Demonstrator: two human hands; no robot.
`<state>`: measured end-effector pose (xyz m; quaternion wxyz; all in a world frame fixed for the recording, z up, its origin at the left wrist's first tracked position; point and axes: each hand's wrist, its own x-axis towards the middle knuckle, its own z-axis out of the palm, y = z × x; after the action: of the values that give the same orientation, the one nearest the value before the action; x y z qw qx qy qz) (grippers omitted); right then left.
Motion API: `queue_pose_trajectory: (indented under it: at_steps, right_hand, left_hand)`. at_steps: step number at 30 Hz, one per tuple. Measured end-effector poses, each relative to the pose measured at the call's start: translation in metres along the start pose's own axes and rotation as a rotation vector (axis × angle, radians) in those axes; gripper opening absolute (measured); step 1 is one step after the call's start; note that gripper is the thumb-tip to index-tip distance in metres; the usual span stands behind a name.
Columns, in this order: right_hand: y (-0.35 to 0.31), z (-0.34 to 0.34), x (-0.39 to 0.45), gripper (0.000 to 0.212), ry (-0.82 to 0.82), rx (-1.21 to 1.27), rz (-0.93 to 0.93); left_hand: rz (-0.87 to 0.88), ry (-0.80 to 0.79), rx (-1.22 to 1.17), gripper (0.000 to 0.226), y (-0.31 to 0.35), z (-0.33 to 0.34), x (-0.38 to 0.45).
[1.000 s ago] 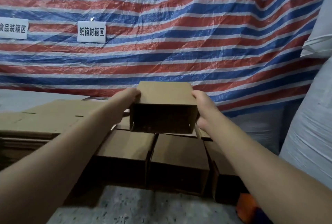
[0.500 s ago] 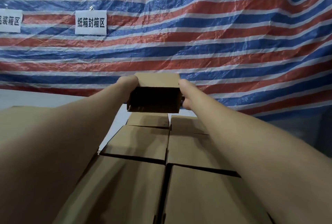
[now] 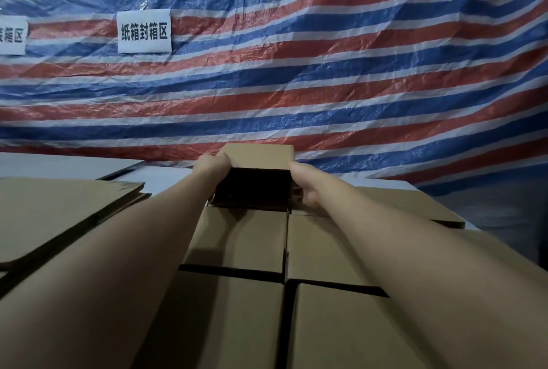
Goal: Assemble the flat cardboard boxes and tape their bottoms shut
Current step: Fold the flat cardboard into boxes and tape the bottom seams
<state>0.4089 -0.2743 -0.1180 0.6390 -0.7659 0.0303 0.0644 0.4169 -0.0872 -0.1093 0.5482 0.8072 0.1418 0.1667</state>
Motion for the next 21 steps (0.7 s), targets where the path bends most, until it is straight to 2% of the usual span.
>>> queue_pose_trajectory:
  at_steps: [2, 3, 6, 8, 11, 13, 17, 21]
  right_hand:
    - [-0.007, -0.002, -0.012, 0.071, 0.019, -0.050, -0.004]
    - [-0.011, -0.003, -0.019, 0.074, 0.038, -0.064, -0.011]
    - [-0.025, -0.010, -0.041, 0.070, 0.106, -0.091, 0.004]
    - [-0.034, -0.015, -0.066, 0.067, 0.138, -0.149, 0.006]
    - [-0.047, -0.023, -0.109, 0.065, 0.123, -0.193, -0.021]
    - [-0.057, -0.027, -0.141, 0.061, 0.142, -0.228, -0.040]
    - [-0.072, -0.031, -0.222, 0.044, 0.187, -0.243, -0.143]
    - [-0.062, -0.032, -0.313, 0.034, 0.237, -0.195, -0.244]
  left_hand:
    - [-0.001, 0.072, 0.013, 0.056, 0.008, -0.003, -0.006]
    - [0.014, 0.105, 0.024, 0.056, 0.012, -0.005, -0.010]
    - [0.097, 0.174, 0.087, 0.051, 0.024, -0.013, -0.028]
    - [0.189, 0.203, 0.111, 0.040, 0.031, -0.020, -0.047]
    - [0.349, 0.210, 0.106, 0.023, 0.047, -0.031, -0.085]
    - [0.430, 0.200, 0.091, 0.020, 0.059, -0.043, -0.117]
    - [0.558, 0.134, 0.061, 0.028, 0.073, -0.079, -0.188]
    - [0.582, 0.057, 0.055, 0.052, 0.066, -0.116, -0.271]
